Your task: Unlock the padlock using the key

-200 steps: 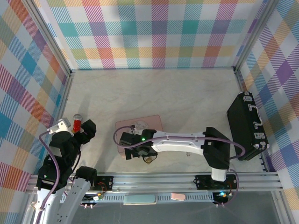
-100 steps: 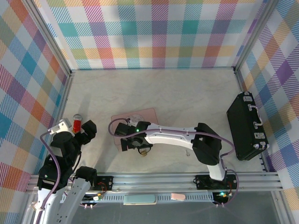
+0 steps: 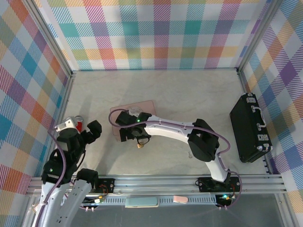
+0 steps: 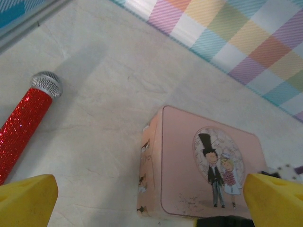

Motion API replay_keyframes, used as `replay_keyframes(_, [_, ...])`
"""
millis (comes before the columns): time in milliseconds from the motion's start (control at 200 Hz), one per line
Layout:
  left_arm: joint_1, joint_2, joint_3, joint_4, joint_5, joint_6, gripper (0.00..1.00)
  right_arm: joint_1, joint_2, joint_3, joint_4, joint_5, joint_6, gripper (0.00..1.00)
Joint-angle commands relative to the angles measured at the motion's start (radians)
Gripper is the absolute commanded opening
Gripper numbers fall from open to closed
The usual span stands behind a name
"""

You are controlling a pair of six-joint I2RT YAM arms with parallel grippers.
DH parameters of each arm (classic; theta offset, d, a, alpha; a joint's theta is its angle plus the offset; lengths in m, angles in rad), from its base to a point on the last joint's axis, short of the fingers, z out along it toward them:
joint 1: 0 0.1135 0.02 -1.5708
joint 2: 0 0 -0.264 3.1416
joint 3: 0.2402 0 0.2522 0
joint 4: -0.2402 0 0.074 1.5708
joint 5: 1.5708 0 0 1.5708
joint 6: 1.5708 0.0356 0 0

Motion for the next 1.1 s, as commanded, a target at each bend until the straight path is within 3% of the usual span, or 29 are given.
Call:
replay_keyframes(0, [-0.008, 0.073, 0.014, 0.006, 0.009, 0.017, 1.0, -0.005, -0.144, -0.094, 0.059, -0.045, -0.081, 0.99])
replay_keyframes(125, [0.0, 0.1, 0.01, 0.024, 0.046, 0.026, 1.0, 0.0, -0.302, -0.22, 0.05, -0.093, -0.105, 0.99])
replay_keyframes(485, [0.001, 0.214, 0.012, 0.04, 0.14, 0.042, 1.0, -0.011, -0.657, -0.563, -0.226, 0.017, 0.085, 0.99])
replay_keyframes(840, [-0.004, 0.22, -0.043, 0.077, 0.16, -0.029, 1.0, -0.218, -0.959, -0.987, -0.089, -0.08, 0.208, 0.77])
replay_keyframes(995, [-0.012, 0.192, -0.1, 0.168, 0.22, -0.12, 1.0, -0.287, -0.977, -1.084, 0.045, -0.124, 0.202, 0.63])
replay_keyframes(1095, [-0.016, 0.187, -0.093, 0.164, 0.199, -0.126, 1.0, -0.316, -0.932, -1.097, 0.059, -0.143, 0.182, 0.51])
